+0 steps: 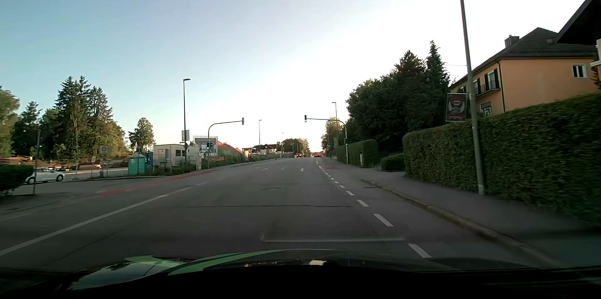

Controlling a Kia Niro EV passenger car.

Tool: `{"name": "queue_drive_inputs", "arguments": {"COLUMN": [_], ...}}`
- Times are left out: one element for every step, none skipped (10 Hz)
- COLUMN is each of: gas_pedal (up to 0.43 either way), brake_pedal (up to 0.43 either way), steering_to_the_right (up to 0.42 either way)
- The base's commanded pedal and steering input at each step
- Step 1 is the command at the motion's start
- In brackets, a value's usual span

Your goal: Follow the waypoints while adhering to traffic rules and regulations

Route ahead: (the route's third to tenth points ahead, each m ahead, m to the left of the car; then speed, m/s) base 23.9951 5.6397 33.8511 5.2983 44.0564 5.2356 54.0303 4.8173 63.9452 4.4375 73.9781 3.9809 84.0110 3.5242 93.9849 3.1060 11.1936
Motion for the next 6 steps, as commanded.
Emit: {"name": "queue_drive_inputs", "arguments": {"gas_pedal": [0.189,0.189,0.157,0.157,0.157,0.157], "brake_pedal": [0.000,0.000,0.000,0.000,0.000,0.000], "steering_to_the_right": [0.000,0.000,0.000,0.000,0.000,0.000]}}
